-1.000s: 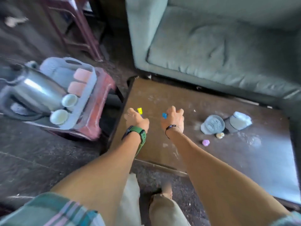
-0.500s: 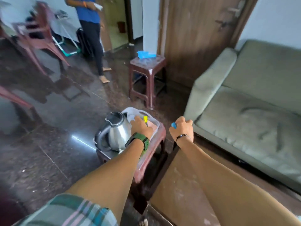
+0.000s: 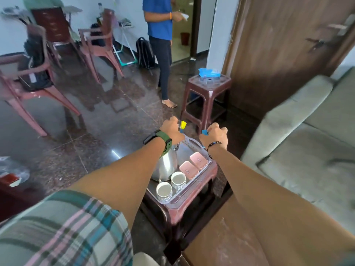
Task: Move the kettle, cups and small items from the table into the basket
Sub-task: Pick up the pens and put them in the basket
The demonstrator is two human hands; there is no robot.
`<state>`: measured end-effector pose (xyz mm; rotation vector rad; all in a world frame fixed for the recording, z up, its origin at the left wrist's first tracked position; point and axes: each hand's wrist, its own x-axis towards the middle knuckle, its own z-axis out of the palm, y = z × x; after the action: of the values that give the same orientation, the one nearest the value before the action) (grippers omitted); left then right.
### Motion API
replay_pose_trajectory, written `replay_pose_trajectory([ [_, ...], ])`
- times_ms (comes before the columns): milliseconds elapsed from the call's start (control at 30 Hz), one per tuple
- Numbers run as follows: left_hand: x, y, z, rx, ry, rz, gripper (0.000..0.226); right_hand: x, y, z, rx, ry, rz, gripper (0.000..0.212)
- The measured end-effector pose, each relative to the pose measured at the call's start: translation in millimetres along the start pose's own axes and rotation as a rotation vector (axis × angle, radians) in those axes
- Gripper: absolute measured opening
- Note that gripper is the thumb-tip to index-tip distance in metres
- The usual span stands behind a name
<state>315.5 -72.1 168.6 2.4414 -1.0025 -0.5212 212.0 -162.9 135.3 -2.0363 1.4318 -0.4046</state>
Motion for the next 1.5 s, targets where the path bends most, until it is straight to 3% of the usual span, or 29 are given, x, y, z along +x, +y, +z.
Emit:
replay_pose_trajectory([
  [300, 86.8, 3.3, -8.9, 0.157, -0.131, 0.173, 0.060, 49.9, -6.0, 29.3, 0.029, -0.043, 0.097, 0.035],
  [533, 174.3, -14.8, -1.2, 0.199, -0.255, 0.274, 0.058, 103.3, -13.4, 71.5, 0.005, -0.026, 0.329, 0.042],
  [900, 259.4, -97.8, 102.9, 0.351, -0.555, 0.362, 0.048, 137.9, 5.0, 186.0, -0.155, -0.208, 0.544, 0.048],
  [1167, 284.5, -127.9, 165.7, 0.350, -0.677, 0.418, 0.053, 157.7, 36.1, 229.4, -0.274, -0.312, 0.525, 0.054],
  [1367, 287.2, -130.3, 192.9, 0.440, -0.745, 0.494, 0.073, 160.6, 40.6, 247.7, -0.303, -0.388, 0.458, 0.063],
  [1500, 292.1, -130.0, 197.8, 0.444, -0.753, 0.473, 0.062, 157.7, 39.0, 251.7, -0.388, -0.391, 0.400, 0.046],
])
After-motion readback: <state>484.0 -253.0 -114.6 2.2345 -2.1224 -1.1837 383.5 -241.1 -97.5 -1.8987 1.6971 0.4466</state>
